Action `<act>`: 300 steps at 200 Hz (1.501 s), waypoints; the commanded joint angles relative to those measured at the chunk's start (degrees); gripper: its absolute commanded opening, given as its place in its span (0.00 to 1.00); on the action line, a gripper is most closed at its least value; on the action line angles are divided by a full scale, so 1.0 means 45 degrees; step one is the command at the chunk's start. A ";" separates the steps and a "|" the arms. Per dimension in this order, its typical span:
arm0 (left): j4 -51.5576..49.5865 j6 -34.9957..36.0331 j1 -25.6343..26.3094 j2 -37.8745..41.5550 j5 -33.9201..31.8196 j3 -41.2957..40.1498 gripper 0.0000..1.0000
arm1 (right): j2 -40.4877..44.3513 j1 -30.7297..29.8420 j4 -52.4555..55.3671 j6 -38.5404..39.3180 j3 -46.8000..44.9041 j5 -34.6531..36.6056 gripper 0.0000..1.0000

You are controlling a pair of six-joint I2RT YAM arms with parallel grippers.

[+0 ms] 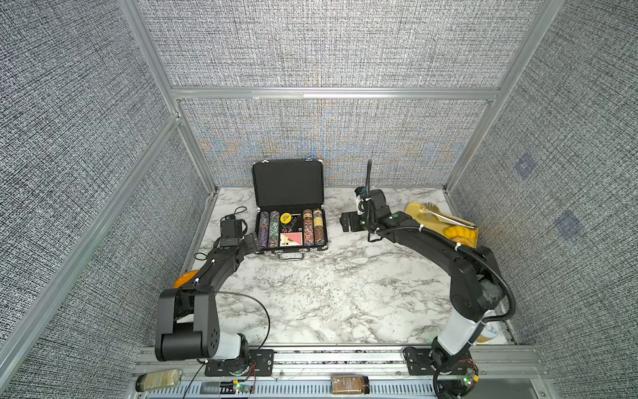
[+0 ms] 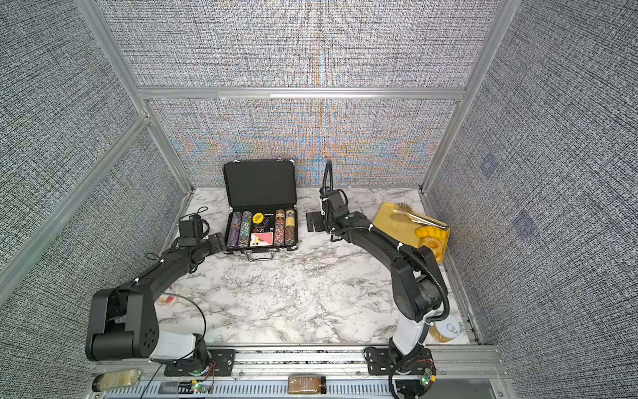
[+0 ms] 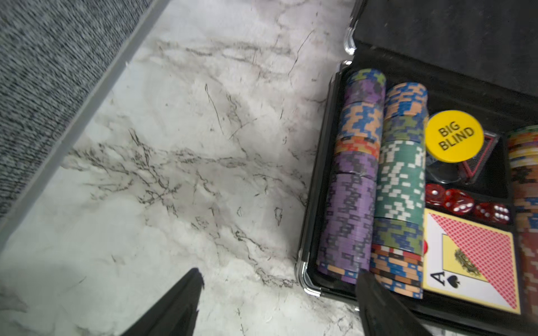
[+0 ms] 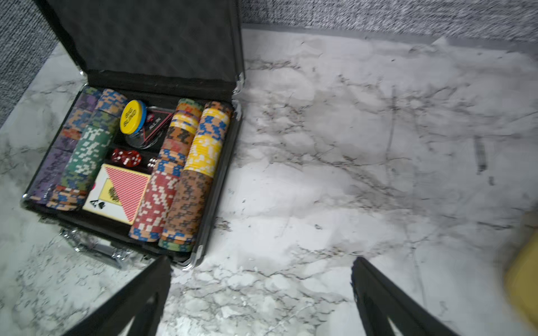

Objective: Close the poker set cases
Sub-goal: Move the poker set case to the center of the board.

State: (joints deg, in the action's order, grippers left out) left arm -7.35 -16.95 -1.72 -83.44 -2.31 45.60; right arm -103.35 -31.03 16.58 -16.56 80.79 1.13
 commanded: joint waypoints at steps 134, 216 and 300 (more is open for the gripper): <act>-0.3505 0.0362 -0.0926 -0.4867 0.3138 0.4351 0.50 | -0.3880 -0.1232 0.3738 -0.1277 0.4207 -0.1425 0.74; -0.3590 0.0472 -0.0962 -0.5451 0.3412 0.4534 0.39 | -0.5066 -0.1231 0.4125 -0.1590 0.4980 -0.0956 0.44; -0.3836 0.0578 -0.0950 -0.5832 0.3676 0.4351 0.28 | -0.5833 -0.1425 0.4470 -0.1570 0.5249 -0.0642 0.34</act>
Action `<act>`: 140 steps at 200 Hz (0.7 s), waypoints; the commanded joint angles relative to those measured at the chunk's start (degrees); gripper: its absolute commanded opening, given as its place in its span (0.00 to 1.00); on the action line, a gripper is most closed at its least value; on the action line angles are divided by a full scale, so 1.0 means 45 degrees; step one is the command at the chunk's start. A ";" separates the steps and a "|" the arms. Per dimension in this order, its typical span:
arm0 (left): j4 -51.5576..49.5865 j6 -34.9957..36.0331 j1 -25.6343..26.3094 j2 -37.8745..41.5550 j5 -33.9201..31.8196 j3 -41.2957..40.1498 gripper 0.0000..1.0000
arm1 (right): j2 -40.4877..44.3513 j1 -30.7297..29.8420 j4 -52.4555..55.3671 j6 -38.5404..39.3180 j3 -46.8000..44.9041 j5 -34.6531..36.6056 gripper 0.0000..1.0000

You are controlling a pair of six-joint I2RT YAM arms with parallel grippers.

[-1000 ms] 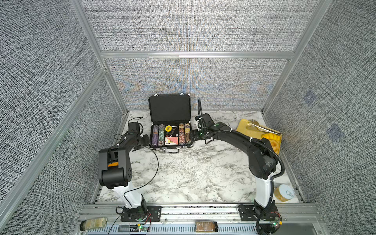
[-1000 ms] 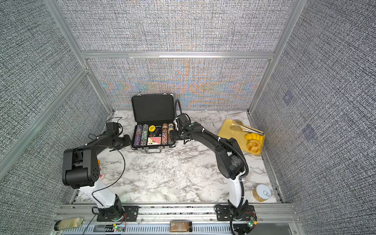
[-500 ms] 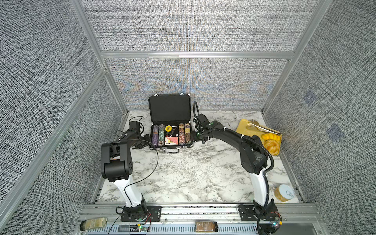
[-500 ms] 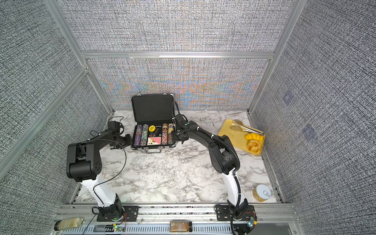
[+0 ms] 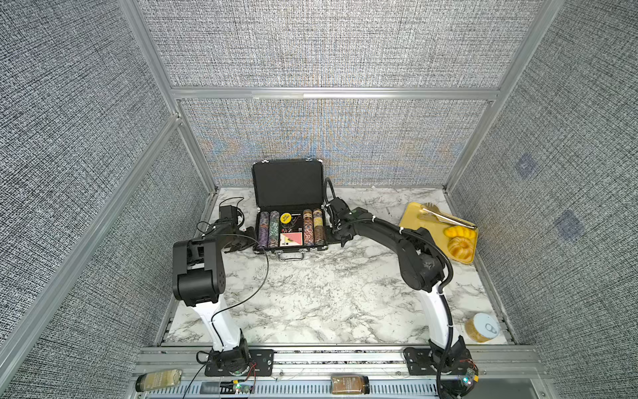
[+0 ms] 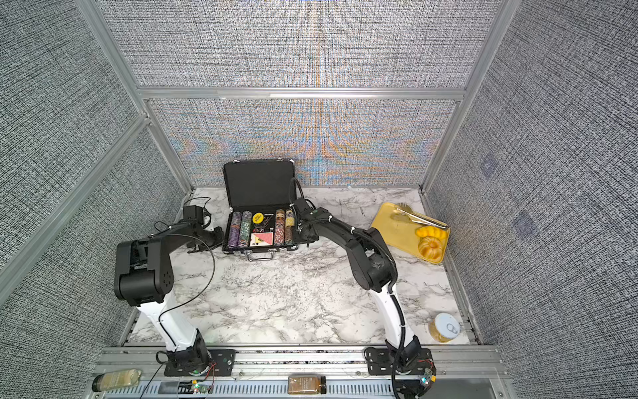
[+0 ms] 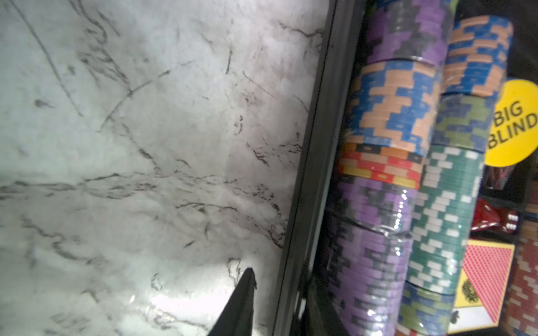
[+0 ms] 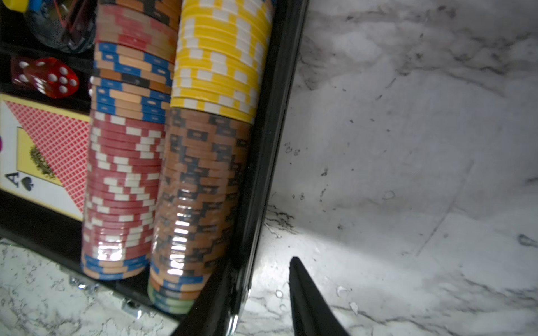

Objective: Close the poker set cases
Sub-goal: Move the poker set case to the center of the board.

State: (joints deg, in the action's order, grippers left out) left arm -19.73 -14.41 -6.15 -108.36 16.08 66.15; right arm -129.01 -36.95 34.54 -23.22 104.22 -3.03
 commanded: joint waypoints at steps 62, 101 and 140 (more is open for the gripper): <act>-0.1138 0.0000 0.0033 -0.0203 -0.0468 -0.0709 0.20 | -0.0682 -0.0361 0.1060 0.0001 0.0383 0.0594 0.24; -0.1216 0.0077 0.0039 -0.0179 -0.0485 -0.0967 0.13 | -0.0881 -0.0385 0.1335 -0.0016 0.0430 0.0748 0.15; -0.1279 0.0128 0.0033 -0.0084 -0.0275 -0.1252 0.03 | -0.0678 -0.0388 0.1735 0.0097 0.0299 0.1266 0.05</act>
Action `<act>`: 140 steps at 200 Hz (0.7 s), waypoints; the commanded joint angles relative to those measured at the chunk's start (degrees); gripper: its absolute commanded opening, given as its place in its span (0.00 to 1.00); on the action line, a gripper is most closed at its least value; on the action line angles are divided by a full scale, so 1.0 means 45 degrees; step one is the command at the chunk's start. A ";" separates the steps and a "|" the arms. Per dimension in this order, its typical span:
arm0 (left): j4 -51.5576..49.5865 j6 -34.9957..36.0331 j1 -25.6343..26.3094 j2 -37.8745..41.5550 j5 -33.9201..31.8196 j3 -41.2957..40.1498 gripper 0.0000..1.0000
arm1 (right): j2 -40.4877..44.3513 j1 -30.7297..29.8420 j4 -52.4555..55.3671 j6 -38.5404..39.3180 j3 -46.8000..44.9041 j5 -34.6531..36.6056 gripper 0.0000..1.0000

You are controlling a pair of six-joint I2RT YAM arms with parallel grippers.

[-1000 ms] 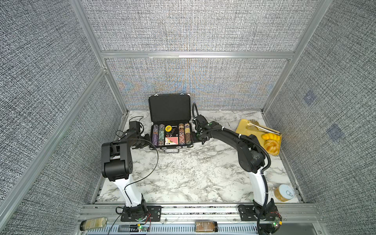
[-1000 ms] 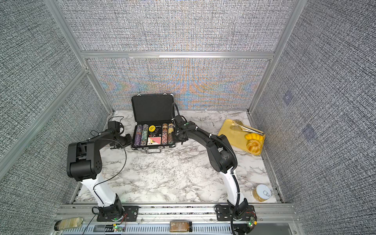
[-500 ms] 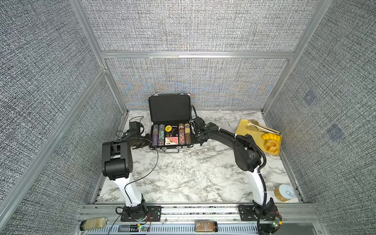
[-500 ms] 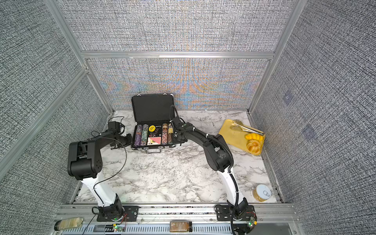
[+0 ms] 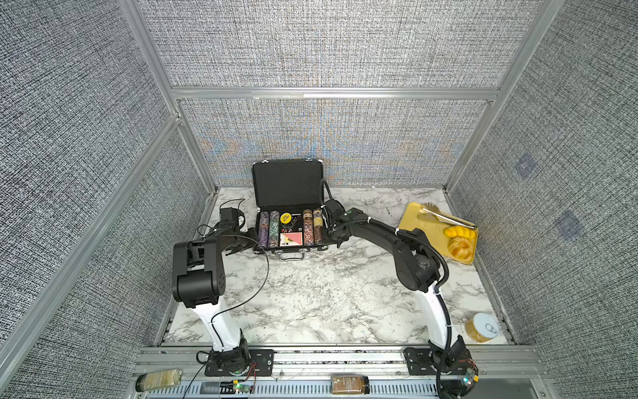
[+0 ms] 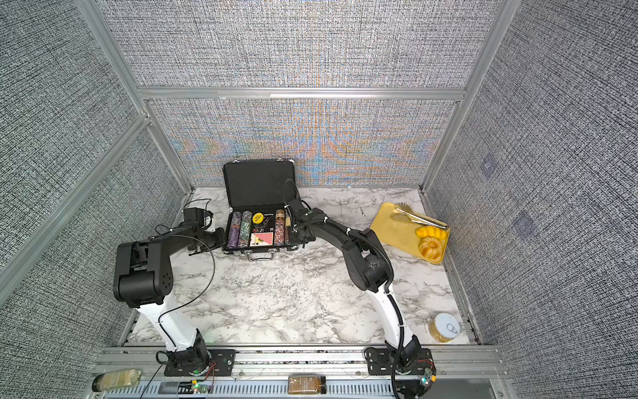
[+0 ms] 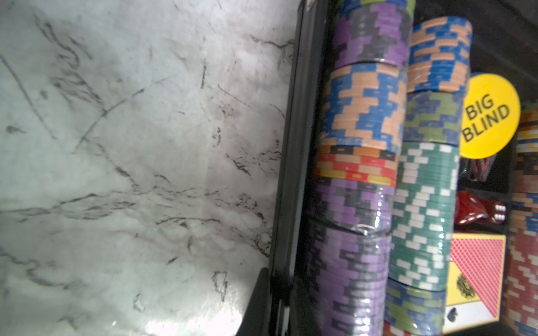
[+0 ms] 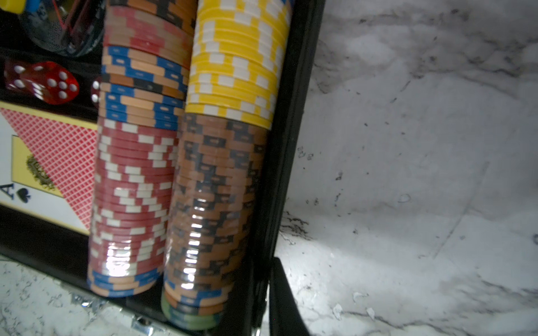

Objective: Close the poker set cases
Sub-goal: Move the poker set case to the center of the board.

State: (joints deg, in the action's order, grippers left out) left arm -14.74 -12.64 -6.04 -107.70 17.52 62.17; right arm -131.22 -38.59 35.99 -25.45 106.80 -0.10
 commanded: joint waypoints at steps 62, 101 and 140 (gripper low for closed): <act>-0.2204 -0.0466 0.0247 0.0153 0.0040 -0.1579 0.00 | 0.1040 0.0395 0.1282 0.1026 -0.2036 0.1038 0.00; -0.2052 -0.0955 0.1033 0.0378 0.0300 -0.2306 0.00 | 0.1617 0.0639 0.0863 0.1236 -0.3346 0.0962 0.00; -0.1848 -0.1630 0.2010 0.0600 0.0495 -0.3075 0.00 | 0.2344 0.0870 0.0640 0.1353 -0.4691 0.0951 0.00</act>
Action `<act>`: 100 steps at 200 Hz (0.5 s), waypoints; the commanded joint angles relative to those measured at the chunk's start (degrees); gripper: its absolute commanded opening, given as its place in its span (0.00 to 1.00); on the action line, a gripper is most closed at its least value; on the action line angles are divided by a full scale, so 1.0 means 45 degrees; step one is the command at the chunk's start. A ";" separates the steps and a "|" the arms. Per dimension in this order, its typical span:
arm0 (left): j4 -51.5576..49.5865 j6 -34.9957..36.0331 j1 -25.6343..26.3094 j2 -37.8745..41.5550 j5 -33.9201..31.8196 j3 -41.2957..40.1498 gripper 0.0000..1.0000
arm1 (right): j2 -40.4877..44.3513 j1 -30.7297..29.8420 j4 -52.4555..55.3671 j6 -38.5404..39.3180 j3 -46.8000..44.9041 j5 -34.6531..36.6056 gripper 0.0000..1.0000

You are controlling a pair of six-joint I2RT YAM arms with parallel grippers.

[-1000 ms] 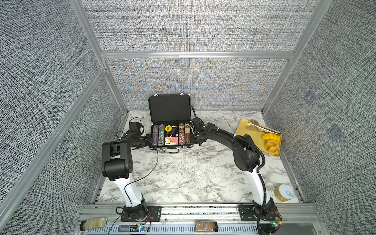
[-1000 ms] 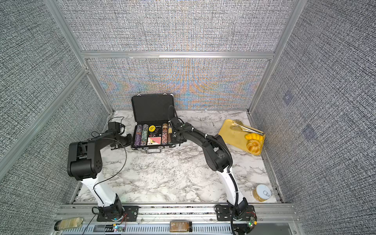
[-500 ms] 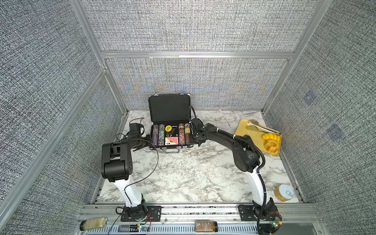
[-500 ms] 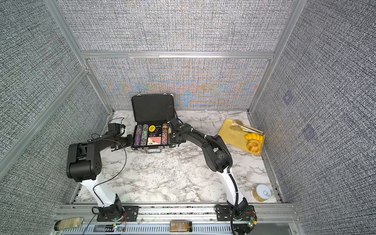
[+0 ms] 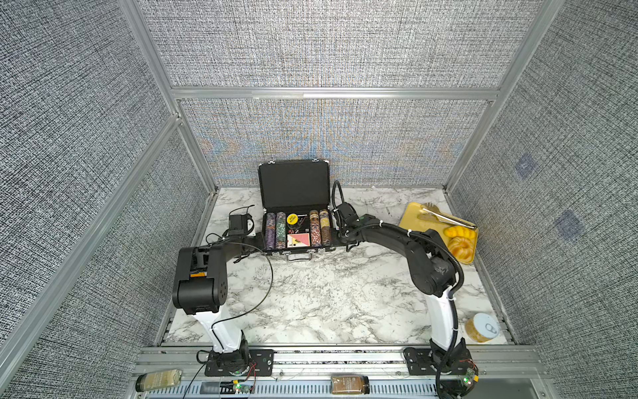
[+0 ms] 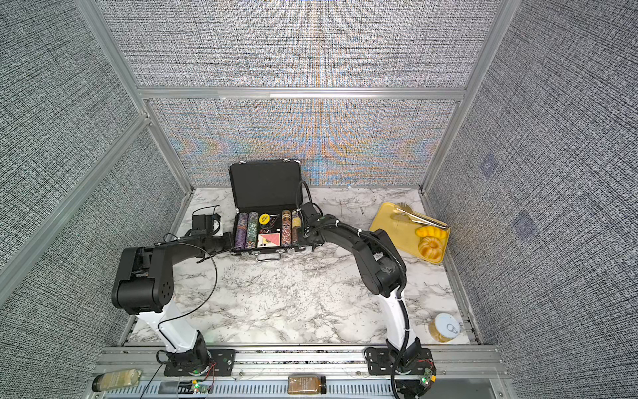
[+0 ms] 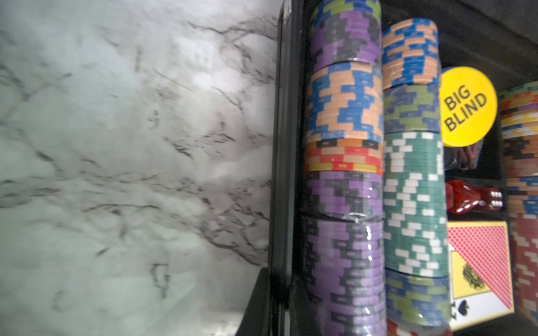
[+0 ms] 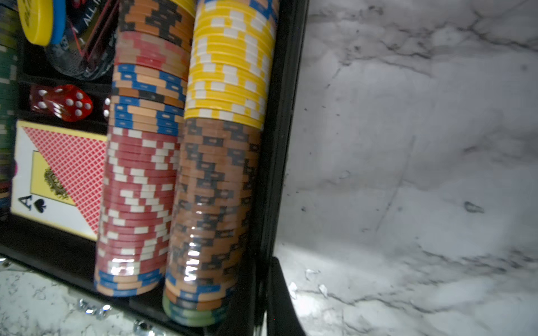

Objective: Close the poker set cases
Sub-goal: Move the poker set case to the center of the board.

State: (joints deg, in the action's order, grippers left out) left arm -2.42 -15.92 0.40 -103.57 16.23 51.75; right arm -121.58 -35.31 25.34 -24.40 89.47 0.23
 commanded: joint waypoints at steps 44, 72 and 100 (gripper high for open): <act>-0.4451 -0.1693 0.1542 0.0329 0.0735 -0.1878 0.00 | 0.1610 0.0346 0.2754 0.1160 -0.2984 0.0896 0.00; -0.4516 -0.2193 0.2060 0.0872 0.0652 -0.2762 0.00 | 0.2434 0.0350 0.2574 0.1108 -0.4358 0.0700 0.00; -0.4641 -0.2800 0.2558 0.1506 0.0569 -0.3594 0.00 | 0.3178 0.0357 0.2515 0.0951 -0.5450 0.0589 0.00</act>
State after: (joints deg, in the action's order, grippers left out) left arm 7.05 -24.36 10.02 -96.55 14.17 39.90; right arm -108.05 -33.58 19.59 -23.66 69.17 2.83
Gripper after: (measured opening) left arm 0.123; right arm 0.078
